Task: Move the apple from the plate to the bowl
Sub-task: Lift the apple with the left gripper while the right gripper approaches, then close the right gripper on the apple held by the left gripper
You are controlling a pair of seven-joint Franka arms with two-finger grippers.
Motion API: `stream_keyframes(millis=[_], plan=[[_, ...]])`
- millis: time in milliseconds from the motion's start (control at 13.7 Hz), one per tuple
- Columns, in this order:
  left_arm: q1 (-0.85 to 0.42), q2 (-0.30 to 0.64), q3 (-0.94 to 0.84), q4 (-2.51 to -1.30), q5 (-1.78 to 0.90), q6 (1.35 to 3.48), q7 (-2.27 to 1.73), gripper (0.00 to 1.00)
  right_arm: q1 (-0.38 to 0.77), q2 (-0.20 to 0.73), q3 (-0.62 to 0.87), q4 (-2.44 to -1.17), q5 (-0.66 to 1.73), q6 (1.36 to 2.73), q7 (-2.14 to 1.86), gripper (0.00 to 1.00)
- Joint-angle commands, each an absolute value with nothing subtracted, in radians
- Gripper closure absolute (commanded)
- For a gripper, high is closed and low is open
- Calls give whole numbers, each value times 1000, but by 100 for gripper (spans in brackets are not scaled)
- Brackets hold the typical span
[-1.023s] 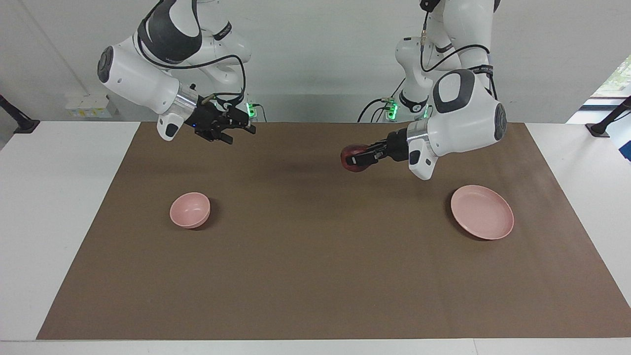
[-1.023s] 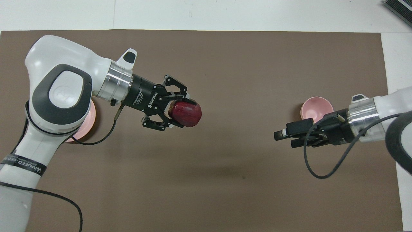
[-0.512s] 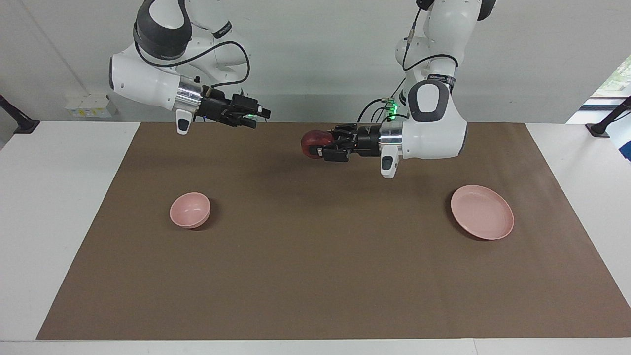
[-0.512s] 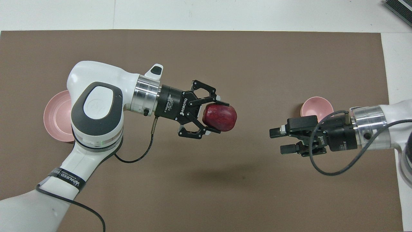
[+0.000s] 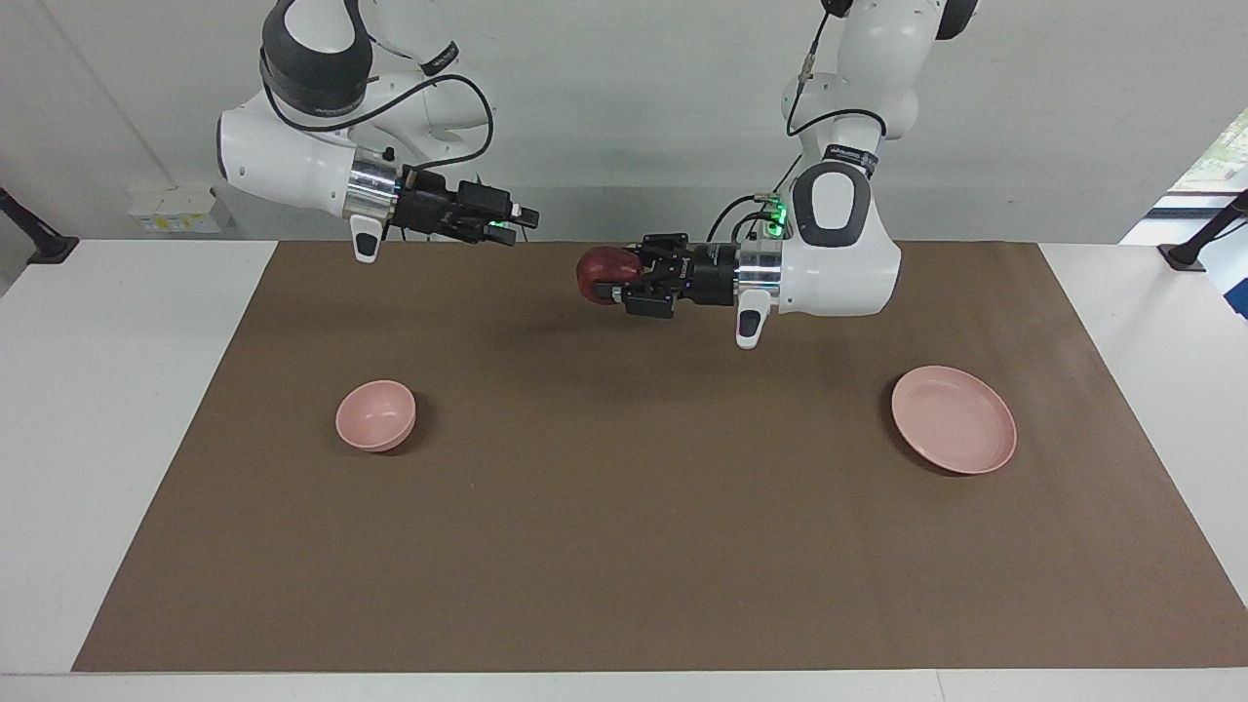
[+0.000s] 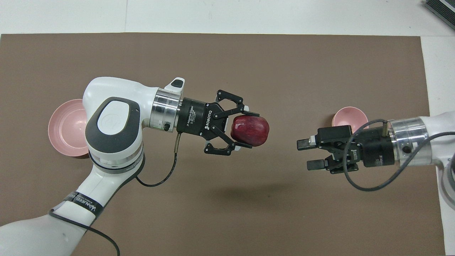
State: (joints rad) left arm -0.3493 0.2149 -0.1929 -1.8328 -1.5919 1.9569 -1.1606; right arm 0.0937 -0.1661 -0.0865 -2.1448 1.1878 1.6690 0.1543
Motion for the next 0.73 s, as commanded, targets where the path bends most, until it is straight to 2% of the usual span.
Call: stream_keyframes(millis=[0,658], plan=[[-409,143,-184,-1917,-1695,2042,-1233,100,84,-202,-83,-2184,1241,1694,170,0],[-486,120,-201,-1941,-1781,2132,-1313,100,72,-198,-83,-2186,1244,1717,155,0]])
